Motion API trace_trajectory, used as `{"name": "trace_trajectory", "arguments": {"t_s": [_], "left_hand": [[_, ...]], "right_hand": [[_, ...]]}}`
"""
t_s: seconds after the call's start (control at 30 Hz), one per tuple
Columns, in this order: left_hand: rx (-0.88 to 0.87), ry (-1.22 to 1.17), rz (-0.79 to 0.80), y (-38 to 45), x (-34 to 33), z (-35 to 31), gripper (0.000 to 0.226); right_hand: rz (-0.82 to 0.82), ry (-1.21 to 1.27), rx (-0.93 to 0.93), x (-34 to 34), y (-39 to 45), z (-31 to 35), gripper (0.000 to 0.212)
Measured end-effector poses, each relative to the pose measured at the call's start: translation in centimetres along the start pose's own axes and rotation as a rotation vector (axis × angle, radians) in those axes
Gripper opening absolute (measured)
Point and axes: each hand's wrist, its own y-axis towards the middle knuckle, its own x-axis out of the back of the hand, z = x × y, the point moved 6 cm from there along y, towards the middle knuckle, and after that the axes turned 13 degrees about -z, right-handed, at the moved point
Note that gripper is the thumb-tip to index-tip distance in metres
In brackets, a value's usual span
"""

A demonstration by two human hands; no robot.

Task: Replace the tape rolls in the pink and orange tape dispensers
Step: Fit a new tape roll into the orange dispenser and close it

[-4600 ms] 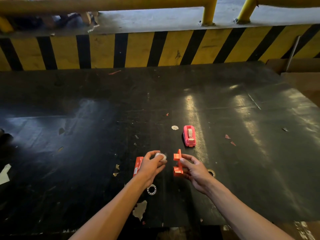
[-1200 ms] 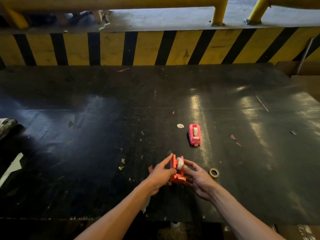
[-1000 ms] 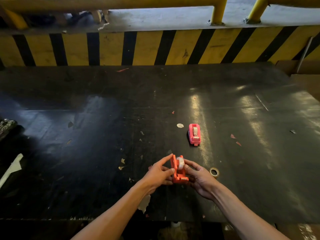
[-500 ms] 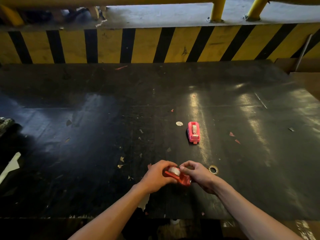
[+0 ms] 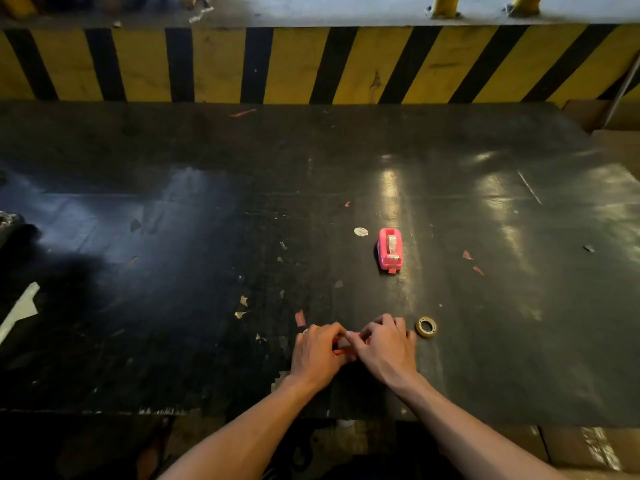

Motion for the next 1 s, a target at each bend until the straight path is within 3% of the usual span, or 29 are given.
{"name": "trace_trajectory", "arguments": {"t_s": [0.27, 0.6, 0.77, 1.0], "left_hand": [[-0.035, 0.040, 0.012, 0.3, -0.3, 0.5, 0.026], [-0.071, 0.068, 0.025, 0.4, -0.4, 0.7, 0.042], [-0.065, 0.061, 0.030, 0.5, -0.5, 0.8, 0.042], [-0.055, 0.065, 0.033, 0.5, -0.6, 0.9, 0.042]], "right_hand": [[0.086, 0.079, -0.124, -0.8, 0.2, 0.9, 0.015], [0.175, 0.190, -0.304, 0.8, 1.0, -3.8, 0.018], [0.187, 0.389, -0.421, 1.2, 1.3, -6.0, 0.015], [0.180, 0.407, -0.478, -0.8, 0.8, -7.1, 0.012]]}}
